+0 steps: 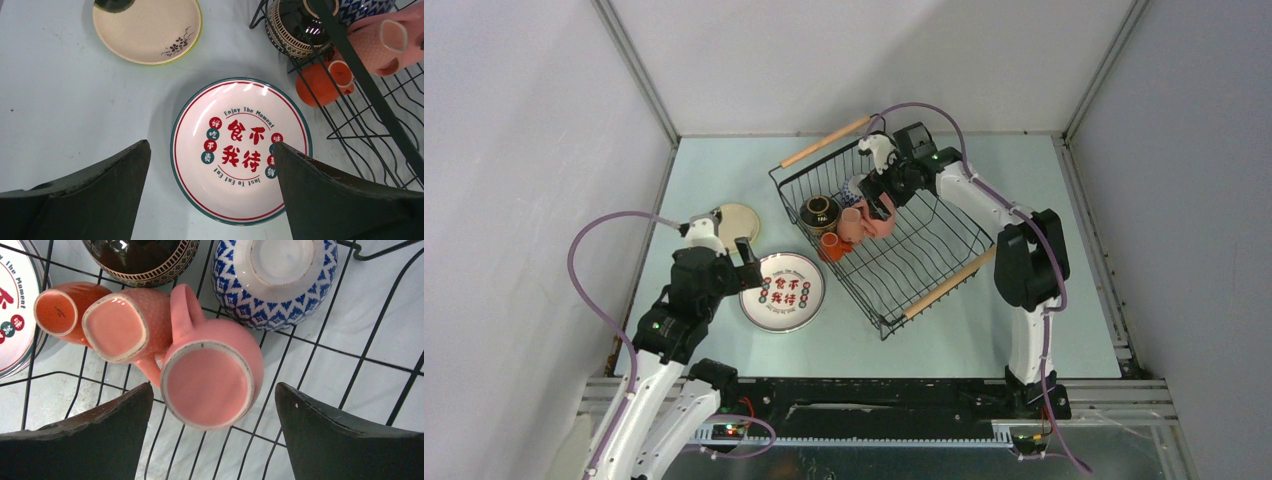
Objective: Unload the mixed dishes from the dish rack
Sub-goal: Pick up the cup from the dish rack, then place the cup at the center of the board.
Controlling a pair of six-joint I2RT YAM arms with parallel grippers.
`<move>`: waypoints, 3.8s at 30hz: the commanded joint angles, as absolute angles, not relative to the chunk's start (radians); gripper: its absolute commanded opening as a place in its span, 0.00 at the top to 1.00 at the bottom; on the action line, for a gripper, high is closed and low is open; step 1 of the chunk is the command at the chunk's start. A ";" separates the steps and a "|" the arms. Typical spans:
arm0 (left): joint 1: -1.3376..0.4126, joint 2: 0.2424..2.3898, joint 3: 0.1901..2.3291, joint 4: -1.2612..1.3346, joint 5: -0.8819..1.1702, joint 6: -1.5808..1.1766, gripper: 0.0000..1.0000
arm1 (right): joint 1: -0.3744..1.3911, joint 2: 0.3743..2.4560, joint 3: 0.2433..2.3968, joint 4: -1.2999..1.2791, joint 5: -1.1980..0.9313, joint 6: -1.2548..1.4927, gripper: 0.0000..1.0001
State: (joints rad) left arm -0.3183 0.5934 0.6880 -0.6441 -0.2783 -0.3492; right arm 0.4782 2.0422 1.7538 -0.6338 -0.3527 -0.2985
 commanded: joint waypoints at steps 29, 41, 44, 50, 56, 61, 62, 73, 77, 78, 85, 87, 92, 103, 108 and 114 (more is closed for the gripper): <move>-0.320 0.537 0.696 -0.594 -0.164 -0.372 0.00 | 0.405 1.849 1.735 -0.724 -0.527 -0.228 0.92; -0.320 0.496 0.718 -0.486 0.051 -0.506 0.00 | 0.399 1.565 1.473 -0.472 -0.575 0.145 0.97; -0.320 0.495 0.714 -0.435 0.114 -0.555 0.01 | 0.399 1.492 1.419 -0.391 -0.606 0.233 0.97; -0.319 0.496 0.684 -0.287 0.220 -0.651 0.01 | 0.402 1.386 1.354 -0.277 -0.632 0.445 0.97; -0.319 0.518 0.661 -0.129 0.291 -0.737 0.00 | 0.417 1.286 1.238 -0.065 -0.652 0.694 0.96; -0.324 0.547 0.642 0.012 0.341 -0.829 0.01 | 0.468 1.254 1.217 0.026 -0.662 0.780 0.96; -0.325 0.553 0.637 0.032 0.343 -0.839 0.01 | 0.476 1.252 1.214 0.041 -0.654 0.796 0.97; -0.382 0.599 0.591 0.277 0.346 -0.954 0.03 | 0.571 1.251 1.076 0.425 -0.612 1.082 0.97; -0.404 0.624 0.583 0.323 0.337 -0.982 0.05 | 0.607 1.284 1.069 0.501 -0.613 1.130 0.97; -0.413 0.630 0.582 0.343 0.339 -0.994 0.06 | 0.619 1.293 1.063 0.512 -0.610 1.136 0.97; -0.455 0.656 0.561 0.428 0.325 -1.043 0.14 | 0.660 1.338 1.037 0.627 -0.583 1.204 0.96; -0.459 0.653 0.549 0.458 0.319 -1.064 0.18 | 0.672 1.352 1.036 0.641 -0.579 1.212 0.96; -0.463 0.632 0.520 0.517 0.306 -1.115 0.46 | 0.688 1.394 1.037 0.679 -0.580 1.237 0.94; -0.462 0.529 0.535 0.366 0.199 -1.043 1.00 | 0.694 1.413 1.035 0.622 -0.568 1.197 0.53; -0.462 0.497 0.600 0.179 0.126 -0.929 1.00 | 0.678 1.371 1.036 0.519 -0.539 1.119 0.32; -0.462 0.489 0.696 -0.056 0.025 -0.799 1.00 | 0.623 1.301 1.036 0.333 -0.513 1.039 0.14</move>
